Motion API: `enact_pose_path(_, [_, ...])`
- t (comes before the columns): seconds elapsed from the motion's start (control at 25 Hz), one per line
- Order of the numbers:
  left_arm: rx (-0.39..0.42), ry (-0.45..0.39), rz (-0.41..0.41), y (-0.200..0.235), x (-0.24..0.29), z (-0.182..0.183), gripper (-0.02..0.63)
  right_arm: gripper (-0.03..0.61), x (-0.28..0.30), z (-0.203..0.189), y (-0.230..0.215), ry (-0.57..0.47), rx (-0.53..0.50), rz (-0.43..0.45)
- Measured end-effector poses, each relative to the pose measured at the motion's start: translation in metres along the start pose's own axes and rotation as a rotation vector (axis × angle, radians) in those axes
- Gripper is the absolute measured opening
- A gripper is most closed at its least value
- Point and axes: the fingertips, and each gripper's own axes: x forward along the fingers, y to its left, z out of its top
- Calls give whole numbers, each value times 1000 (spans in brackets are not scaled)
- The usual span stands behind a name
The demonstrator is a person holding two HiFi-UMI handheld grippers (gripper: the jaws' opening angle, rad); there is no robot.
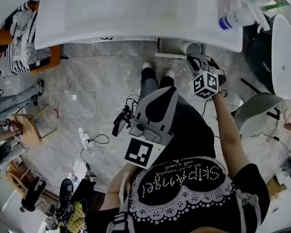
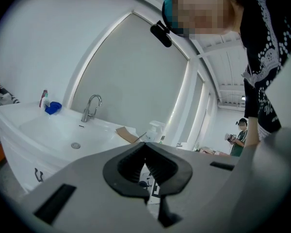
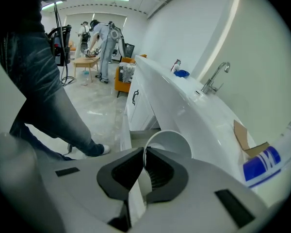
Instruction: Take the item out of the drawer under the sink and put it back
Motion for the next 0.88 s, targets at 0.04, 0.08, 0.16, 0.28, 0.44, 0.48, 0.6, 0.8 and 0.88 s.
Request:
enact_pose_path(0.04, [-7,5,-2,2,0,-1,3,29,5,-2,1,6,2,6])
enact_pose_path(0.08, [-12,10,-3,3,1,-2,3,29,10,-4,2,12,4,12])
enact_pose_path(0.16, [-17,21,-2,4,0,-4,3,29,17,-7,2,22,15,21])
enact_pose_path(0.28, [-28,33,3,1,-3,-9,3,29,23,-13,2,30,35,21])
enact_pose_path(0.44, [-42,51,9,1,-8,-16,3,29,31,-15,1,37,73,23])
enact_pose_path(0.48, [-45,53,12,3,-9,-16,3,29,34,-15,0,38,84,24])
enact_pose_path(0.6, [-50,57,22,7,-12,-18,3,29,43,-19,1,49,105,32])
enact_pose_path(0.8, [-71,70,39,10,-13,-25,3,29,60,-29,1,78,143,53])
enact_pose_path(0.88, [-77,78,44,11,-13,-27,3,29,67,-29,2,81,144,65])
